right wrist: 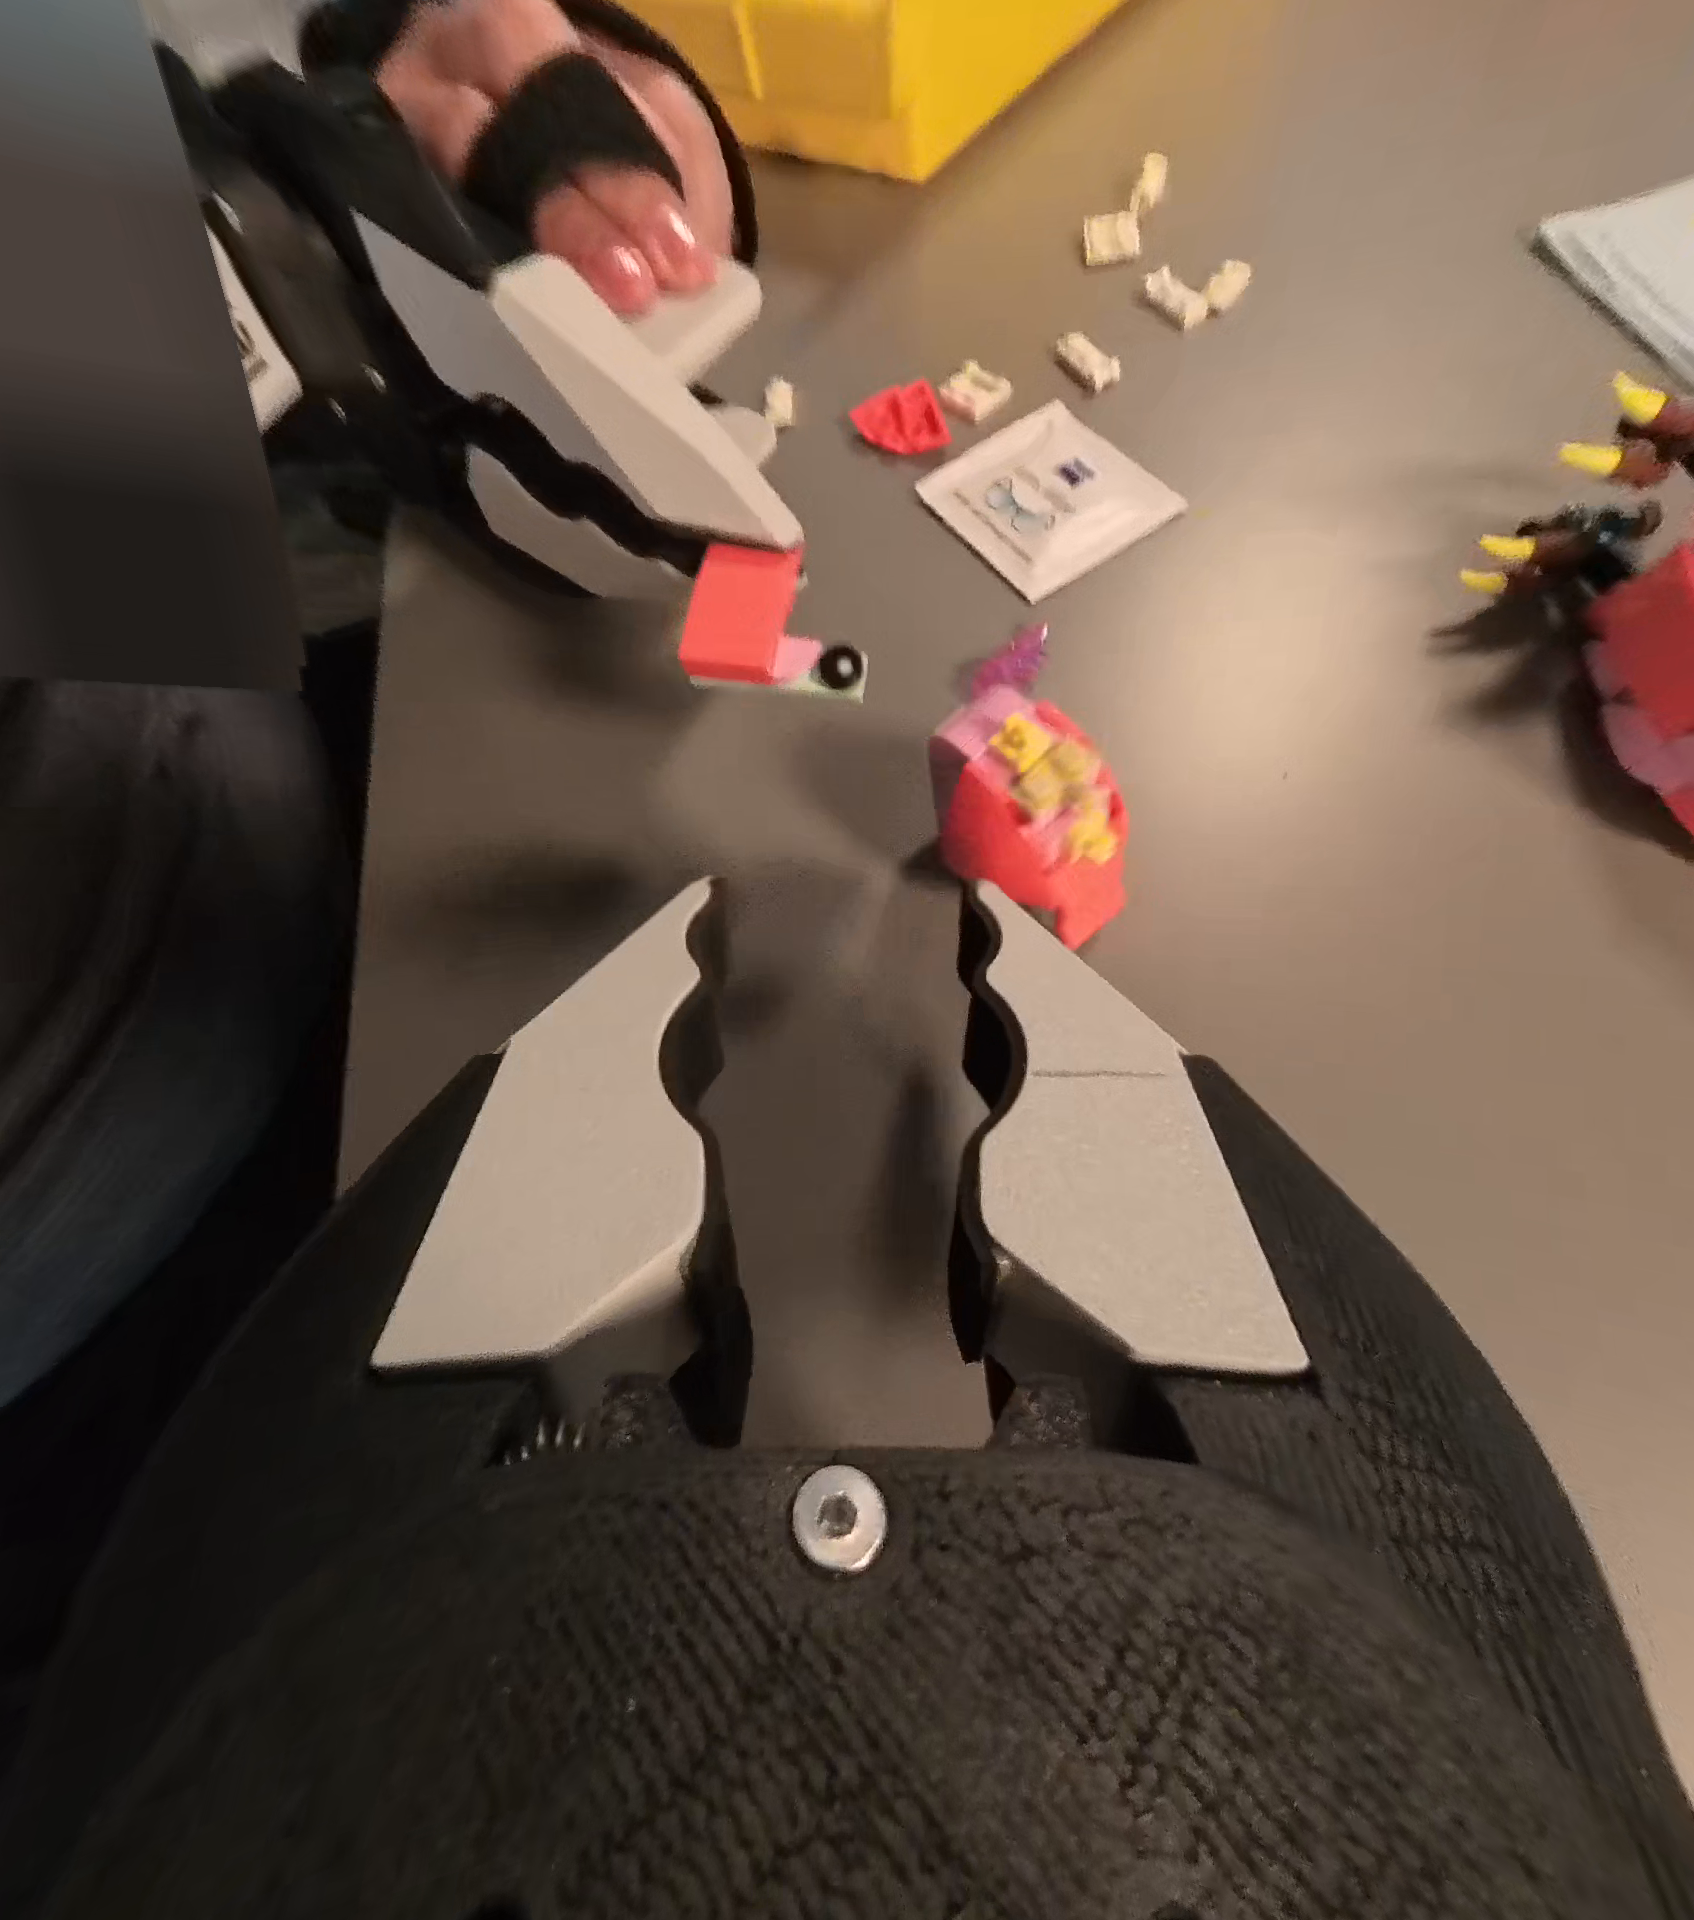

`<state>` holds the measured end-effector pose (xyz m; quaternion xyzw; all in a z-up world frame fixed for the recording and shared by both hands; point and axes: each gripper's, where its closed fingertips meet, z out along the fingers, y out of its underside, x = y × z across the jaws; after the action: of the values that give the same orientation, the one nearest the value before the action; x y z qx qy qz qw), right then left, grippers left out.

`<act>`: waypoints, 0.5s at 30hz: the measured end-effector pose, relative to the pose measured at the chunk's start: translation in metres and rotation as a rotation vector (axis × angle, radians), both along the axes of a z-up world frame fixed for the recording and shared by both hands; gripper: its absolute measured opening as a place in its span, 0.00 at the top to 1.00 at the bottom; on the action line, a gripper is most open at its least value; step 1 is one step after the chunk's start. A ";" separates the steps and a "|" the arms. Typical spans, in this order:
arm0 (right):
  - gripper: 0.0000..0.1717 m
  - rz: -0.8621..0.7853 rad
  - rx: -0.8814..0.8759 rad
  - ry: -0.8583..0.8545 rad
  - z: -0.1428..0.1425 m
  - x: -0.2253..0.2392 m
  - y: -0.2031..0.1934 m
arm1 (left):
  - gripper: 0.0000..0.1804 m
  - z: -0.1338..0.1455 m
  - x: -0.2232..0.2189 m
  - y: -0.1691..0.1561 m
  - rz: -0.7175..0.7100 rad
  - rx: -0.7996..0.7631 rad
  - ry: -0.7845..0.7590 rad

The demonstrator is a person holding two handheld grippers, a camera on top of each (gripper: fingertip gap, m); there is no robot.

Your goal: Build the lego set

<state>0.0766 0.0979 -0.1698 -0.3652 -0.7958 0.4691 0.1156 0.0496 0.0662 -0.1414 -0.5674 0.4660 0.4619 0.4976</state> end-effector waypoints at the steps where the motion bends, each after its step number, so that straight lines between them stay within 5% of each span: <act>1: 0.76 -0.007 -0.018 0.025 0.006 -0.002 0.000 | 0.98 0.000 0.000 0.000 0.000 0.000 0.002; 8: 0.69 -0.004 0.012 0.118 0.014 -0.031 0.007 | 0.99 -0.001 0.001 0.000 -0.002 -0.001 0.019; 15: 0.81 0.044 -0.056 -0.029 0.001 -0.042 0.005 | 0.98 -0.001 0.000 -0.002 0.009 0.012 0.087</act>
<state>0.0347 0.1027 -0.1689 -0.3576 -0.7916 0.4884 0.0836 0.0499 0.0641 -0.1421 -0.5459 0.4819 0.4912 0.4779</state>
